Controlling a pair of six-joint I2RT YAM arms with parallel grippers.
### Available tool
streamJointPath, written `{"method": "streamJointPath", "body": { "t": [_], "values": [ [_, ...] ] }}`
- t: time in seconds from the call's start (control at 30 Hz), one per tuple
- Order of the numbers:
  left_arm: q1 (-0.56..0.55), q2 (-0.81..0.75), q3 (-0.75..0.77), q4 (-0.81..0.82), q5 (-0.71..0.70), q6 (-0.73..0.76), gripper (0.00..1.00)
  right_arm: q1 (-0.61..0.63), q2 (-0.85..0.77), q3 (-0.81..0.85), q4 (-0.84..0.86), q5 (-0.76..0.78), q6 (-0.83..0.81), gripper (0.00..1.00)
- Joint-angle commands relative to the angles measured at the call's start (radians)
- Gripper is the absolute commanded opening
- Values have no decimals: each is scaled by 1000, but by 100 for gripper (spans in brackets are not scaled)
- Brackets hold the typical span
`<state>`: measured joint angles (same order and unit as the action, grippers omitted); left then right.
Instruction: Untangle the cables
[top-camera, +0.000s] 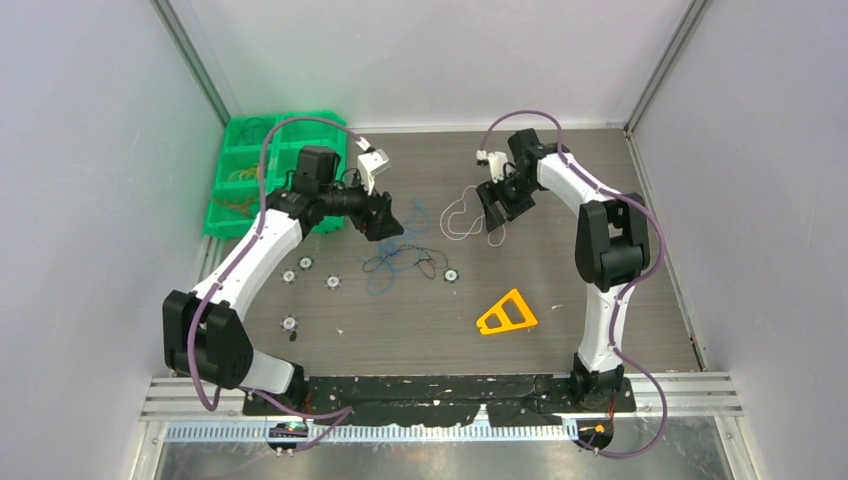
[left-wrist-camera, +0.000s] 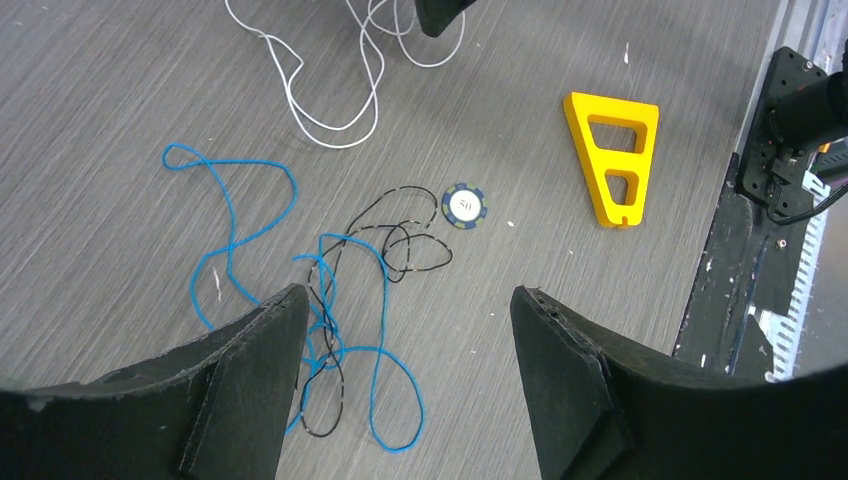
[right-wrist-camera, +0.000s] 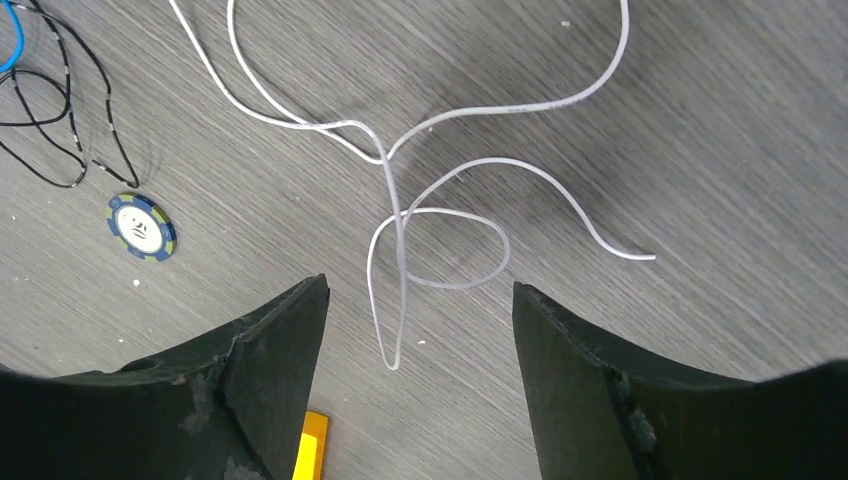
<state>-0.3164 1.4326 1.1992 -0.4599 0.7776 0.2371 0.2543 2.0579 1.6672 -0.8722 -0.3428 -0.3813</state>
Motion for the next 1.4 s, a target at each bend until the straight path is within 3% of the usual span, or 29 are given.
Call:
{"method": "streamJointPath", "body": {
  "t": [0.0, 0.2, 0.47, 0.53, 0.73, 0.97, 1.2, 1.37],
  "values": [
    [15, -35, 19, 36, 12, -28, 76, 2, -35, -22, 76, -50, 104, 73],
    [26, -39, 29, 58, 11, -65, 78, 1, 28, 1, 156, -163, 190, 68],
    [31, -66, 36, 69, -48, -88, 83, 1, 136, 84, 182, -137, 220, 57],
    [31, -72, 43, 66, -51, -95, 84, 0, 146, 99, 183, -143, 223, 49],
    [31, -86, 42, 72, -73, -109, 93, -10, 88, 109, 218, -267, 228, 8],
    [30, -132, -15, 234, -42, -161, 99, -32, -114, 10, 331, -509, 301, 5],
    [-25, -104, 0, 360, 12, -228, 99, -23, -304, -105, 556, -637, 555, 5],
    [-116, -99, -6, 481, -86, -249, 100, 2, -376, -152, 700, -687, 734, 5]
  ]
}}
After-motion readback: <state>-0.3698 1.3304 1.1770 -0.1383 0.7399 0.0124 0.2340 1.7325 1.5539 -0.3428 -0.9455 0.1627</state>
